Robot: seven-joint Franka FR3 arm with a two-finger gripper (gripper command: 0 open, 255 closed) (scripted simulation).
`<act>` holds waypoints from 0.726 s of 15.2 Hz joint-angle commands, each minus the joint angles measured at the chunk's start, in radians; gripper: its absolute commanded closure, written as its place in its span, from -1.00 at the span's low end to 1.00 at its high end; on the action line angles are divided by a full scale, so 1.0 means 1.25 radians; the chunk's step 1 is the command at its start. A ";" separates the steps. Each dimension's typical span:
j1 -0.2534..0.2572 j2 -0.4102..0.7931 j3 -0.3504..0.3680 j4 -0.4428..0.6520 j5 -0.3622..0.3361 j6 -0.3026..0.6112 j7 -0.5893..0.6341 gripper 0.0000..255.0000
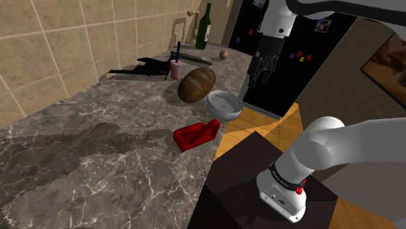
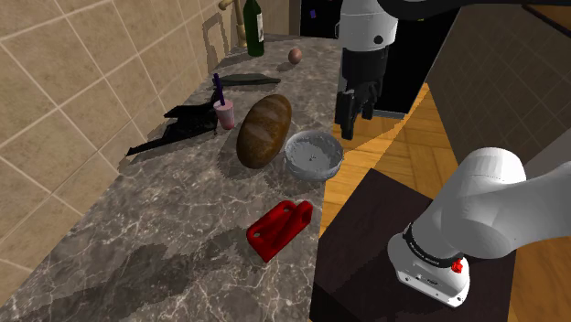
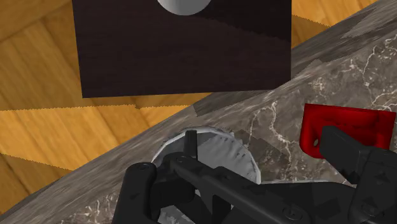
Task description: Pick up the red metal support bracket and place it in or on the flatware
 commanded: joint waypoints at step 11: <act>0.037 0.094 0.086 -0.103 0.240 0.155 0.177 -1.00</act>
